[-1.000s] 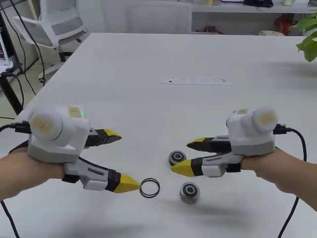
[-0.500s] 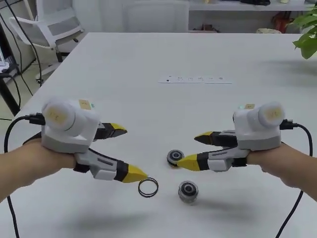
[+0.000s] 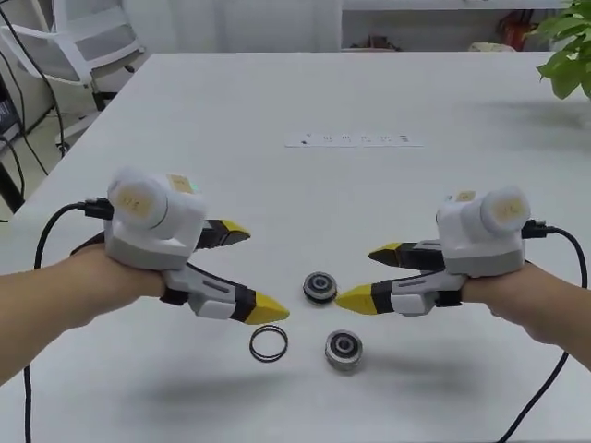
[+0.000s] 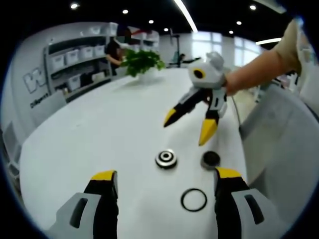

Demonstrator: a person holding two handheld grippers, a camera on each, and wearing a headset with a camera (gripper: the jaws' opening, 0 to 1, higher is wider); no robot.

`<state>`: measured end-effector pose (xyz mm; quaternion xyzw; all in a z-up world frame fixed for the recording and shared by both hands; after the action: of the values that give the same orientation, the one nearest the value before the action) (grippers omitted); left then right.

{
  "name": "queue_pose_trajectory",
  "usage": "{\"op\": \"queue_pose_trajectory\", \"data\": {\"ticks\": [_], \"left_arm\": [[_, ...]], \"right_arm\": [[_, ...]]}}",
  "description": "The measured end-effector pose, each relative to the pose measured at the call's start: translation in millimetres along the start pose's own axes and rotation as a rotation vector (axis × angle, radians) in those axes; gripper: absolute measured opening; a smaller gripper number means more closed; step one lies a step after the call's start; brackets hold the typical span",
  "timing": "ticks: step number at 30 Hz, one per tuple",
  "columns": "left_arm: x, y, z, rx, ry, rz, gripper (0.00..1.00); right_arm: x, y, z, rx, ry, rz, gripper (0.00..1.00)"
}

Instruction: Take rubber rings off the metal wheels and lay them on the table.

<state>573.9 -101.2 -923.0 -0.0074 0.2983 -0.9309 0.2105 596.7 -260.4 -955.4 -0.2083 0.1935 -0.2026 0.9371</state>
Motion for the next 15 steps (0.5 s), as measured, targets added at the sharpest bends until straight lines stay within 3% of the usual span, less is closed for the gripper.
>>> {"op": "queue_pose_trajectory", "data": {"ticks": [15], "left_arm": [[-6.5, 19.6, 0.2, -0.011, -0.006, -0.022, 0.77]], "right_arm": [[6.0, 0.3, -8.7, -0.009, 0.004, -0.01, 0.63]]}}
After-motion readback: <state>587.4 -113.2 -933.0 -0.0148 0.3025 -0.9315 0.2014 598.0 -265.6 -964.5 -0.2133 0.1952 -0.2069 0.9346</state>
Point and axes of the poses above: the centre of the closed fingertips' face, and the gripper's own axes: y roughly forward along the fingers, x roughly to its right, z roughly out of its top, the point moved 5 cm from there along -y, roughly backward along the fingers, and after that the axes turned 6 degrees about y, right-handed, at the moved point
